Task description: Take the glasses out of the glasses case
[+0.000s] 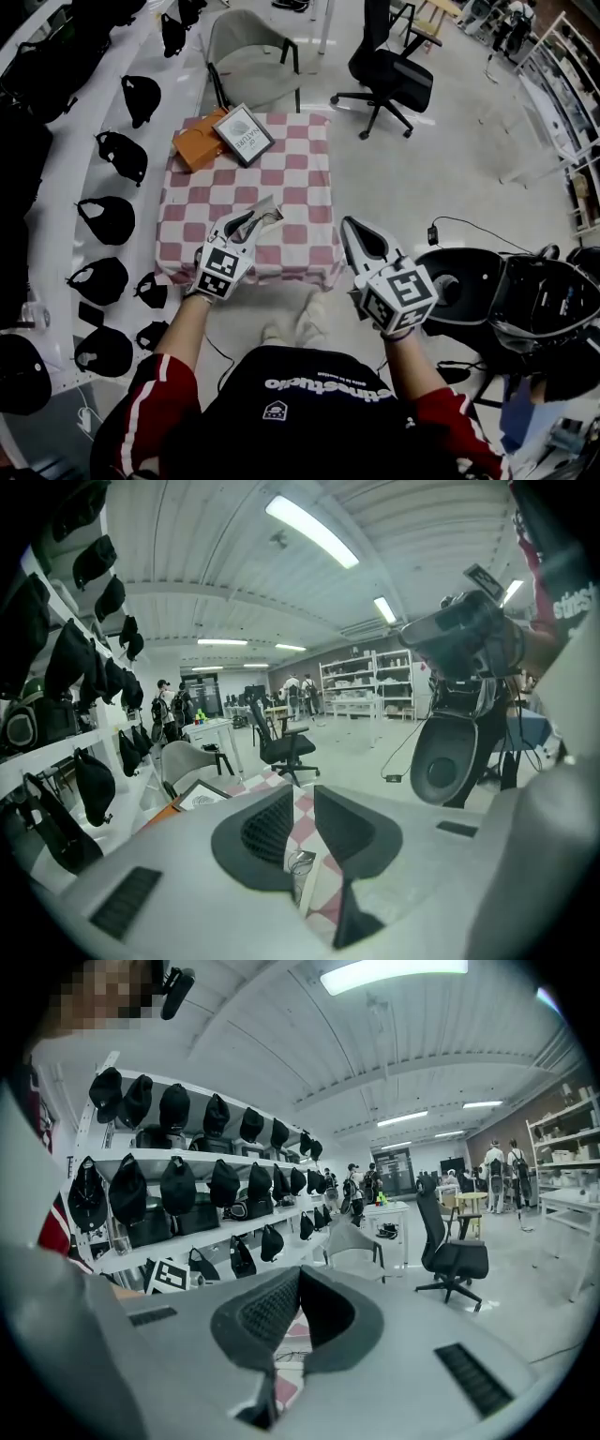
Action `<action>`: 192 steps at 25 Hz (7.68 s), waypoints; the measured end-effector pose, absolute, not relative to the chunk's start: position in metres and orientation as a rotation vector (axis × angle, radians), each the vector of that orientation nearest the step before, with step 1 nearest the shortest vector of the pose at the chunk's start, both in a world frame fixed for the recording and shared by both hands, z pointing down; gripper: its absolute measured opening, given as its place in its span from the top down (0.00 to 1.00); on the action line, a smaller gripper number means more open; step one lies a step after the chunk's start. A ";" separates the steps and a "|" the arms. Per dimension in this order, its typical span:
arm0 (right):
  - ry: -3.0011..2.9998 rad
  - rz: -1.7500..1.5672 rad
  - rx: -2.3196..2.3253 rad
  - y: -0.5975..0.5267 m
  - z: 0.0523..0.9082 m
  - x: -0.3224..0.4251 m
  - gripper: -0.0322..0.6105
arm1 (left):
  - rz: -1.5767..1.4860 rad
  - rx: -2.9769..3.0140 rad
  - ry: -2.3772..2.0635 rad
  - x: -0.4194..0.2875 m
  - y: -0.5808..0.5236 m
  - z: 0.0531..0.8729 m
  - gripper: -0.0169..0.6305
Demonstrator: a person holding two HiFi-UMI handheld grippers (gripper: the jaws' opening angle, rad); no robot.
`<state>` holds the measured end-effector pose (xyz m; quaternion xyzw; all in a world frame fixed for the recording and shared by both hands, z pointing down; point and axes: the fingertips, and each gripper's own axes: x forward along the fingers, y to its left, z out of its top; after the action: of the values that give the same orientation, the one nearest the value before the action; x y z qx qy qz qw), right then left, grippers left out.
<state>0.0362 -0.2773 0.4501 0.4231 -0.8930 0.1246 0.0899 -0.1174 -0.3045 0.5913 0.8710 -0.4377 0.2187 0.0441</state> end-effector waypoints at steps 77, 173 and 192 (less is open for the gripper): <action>-2.471 0.549 1.210 -0.314 0.556 0.050 0.96 | 1.393 2.372 -0.911 -0.127 -0.374 0.866 0.96; -2.901 0.229 1.265 -0.203 0.320 0.019 0.96 | -0.224 2.620 -1.691 -0.200 -0.161 0.329 0.96; -2.923 0.191 1.316 -0.210 0.306 0.067 0.96 | -0.313 2.517 -1.821 -0.172 -0.146 0.300 0.96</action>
<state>0.0674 -0.2099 0.3057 0.4097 -0.9096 0.0594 -0.0348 -0.1721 -0.1455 0.2998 0.8061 -0.5831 -0.1001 0.0095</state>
